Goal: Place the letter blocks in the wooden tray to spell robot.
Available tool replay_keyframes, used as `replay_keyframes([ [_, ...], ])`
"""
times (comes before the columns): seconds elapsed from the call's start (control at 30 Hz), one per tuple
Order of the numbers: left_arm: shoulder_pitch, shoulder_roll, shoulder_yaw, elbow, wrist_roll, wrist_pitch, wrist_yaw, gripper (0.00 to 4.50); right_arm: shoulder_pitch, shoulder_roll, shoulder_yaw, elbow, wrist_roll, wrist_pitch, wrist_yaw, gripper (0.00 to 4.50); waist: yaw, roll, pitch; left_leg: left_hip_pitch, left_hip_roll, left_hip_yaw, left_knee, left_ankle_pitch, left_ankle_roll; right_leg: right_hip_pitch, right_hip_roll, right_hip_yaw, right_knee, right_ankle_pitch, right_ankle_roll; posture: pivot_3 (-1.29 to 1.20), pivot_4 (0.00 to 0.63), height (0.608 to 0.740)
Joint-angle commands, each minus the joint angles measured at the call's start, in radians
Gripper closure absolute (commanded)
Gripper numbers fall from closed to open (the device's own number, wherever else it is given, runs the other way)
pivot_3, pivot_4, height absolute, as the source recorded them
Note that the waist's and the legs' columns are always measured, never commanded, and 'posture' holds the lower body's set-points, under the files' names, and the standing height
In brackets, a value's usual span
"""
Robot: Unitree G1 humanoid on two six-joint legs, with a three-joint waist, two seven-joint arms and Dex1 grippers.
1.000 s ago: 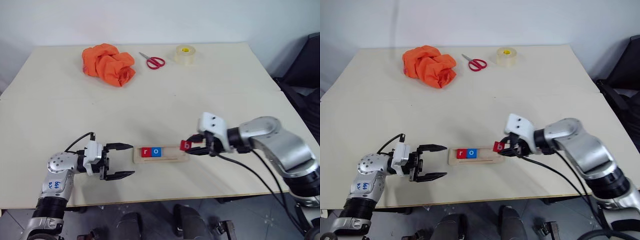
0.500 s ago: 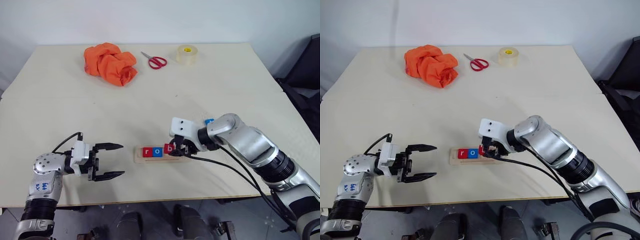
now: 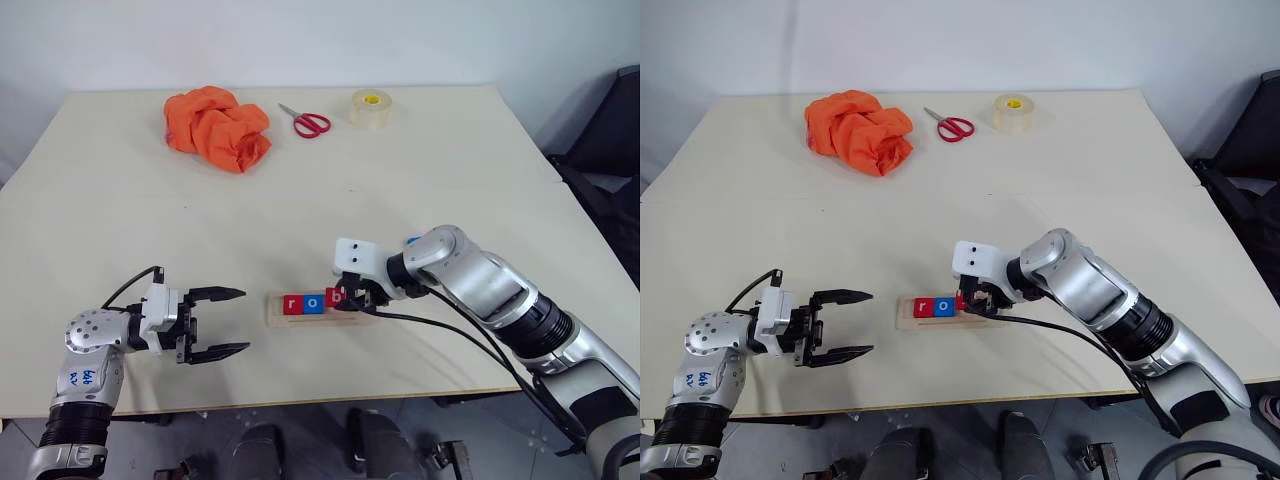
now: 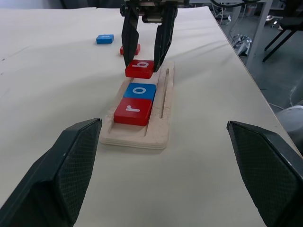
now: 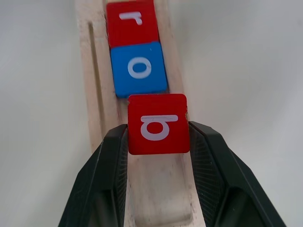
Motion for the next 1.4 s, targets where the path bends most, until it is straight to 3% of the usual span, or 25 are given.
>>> replay_keyframes([
  [0.03, 0.004, 0.000, 0.017, -0.036, -0.022, -0.003, 0.008, 0.00, -0.020, 0.006, -0.006, -0.016, -0.005, -0.017, 0.023, 2.69, 0.000, 0.000, 0.000, 0.000, 0.000, 0.000, 0.000, 0.000, 0.000, 0.000, 0.000, 0.000, 0.000, 0.000, 0.000, 0.00, 0.150, 0.740],
  [0.3, -0.003, -0.003, 0.012, -0.031, -0.018, -0.005, 0.015, 0.00, -0.021, 0.005, -0.019, -0.028, -0.022, -0.008, 0.031, 0.03, 0.000, 0.000, 0.000, 0.000, 0.000, 0.000, 0.000, 0.000, 0.000, 0.000, 0.000, 0.000, 0.000, 0.000, 0.000, 0.00, 0.150, 0.740],
  [0.47, -0.019, -0.006, 0.007, -0.018, -0.015, -0.005, 0.013, 0.00, -0.011, -0.004, -0.049, -0.052, -0.012, 0.008, 0.019, 0.03, 0.000, 0.000, 0.000, 0.000, 0.000, 0.000, 0.000, 0.000, 0.000, 0.000, 0.000, 0.000, 0.000, 0.000, 0.000, 0.00, 0.150, 0.740],
  [0.63, -0.026, -0.009, 0.007, -0.009, -0.014, -0.006, 0.011, 0.00, 0.086, -0.053, -0.163, -0.112, 0.034, -0.021, 0.013, 0.03, 0.002, 0.000, 0.000, 0.000, 0.000, 0.000, 0.000, 0.000, 0.000, 0.000, 0.000, 0.000, 0.000, 0.000, 0.000, 0.00, 0.150, 0.740],
  [0.77, -0.020, -0.007, 0.016, -0.005, -0.017, -0.005, 0.013, 0.00, 0.192, -0.132, -0.218, -0.138, 0.054, -0.083, 0.042, 1.31, 0.006, 0.000, 0.000, 0.000, -0.001, 0.000, 0.000, 0.000, 0.000, 0.000, 0.000, 0.000, -0.002, 0.000, 0.000, 0.00, 0.150, 0.740],
  [1.07, 0.018, 0.006, 0.037, -0.033, -0.030, 0.001, 0.015, 0.00, 0.212, -0.064, -0.187, -0.073, 0.031, -0.119, 0.009, 4.29, -0.002, 0.000, 0.000, 0.002, 0.002, 0.000, -0.001, 0.000, -0.001, 0.000, 0.002, 0.000, 0.001, 0.000, -0.001, 0.00, 0.150, 0.740],
  [1.4, 0.081, 0.016, 0.062, -0.099, -0.037, 0.014, 0.039, 0.00, 0.202, 0.006, -0.143, 0.005, 0.001, -0.170, -0.002, 4.42, 0.001, 0.000, 0.000, 0.001, 0.000, 0.000, 0.000, 0.000, -0.001, 0.000, 0.000, 0.000, 0.000, 0.000, -0.001, 0.00, 0.150, 0.740],
])
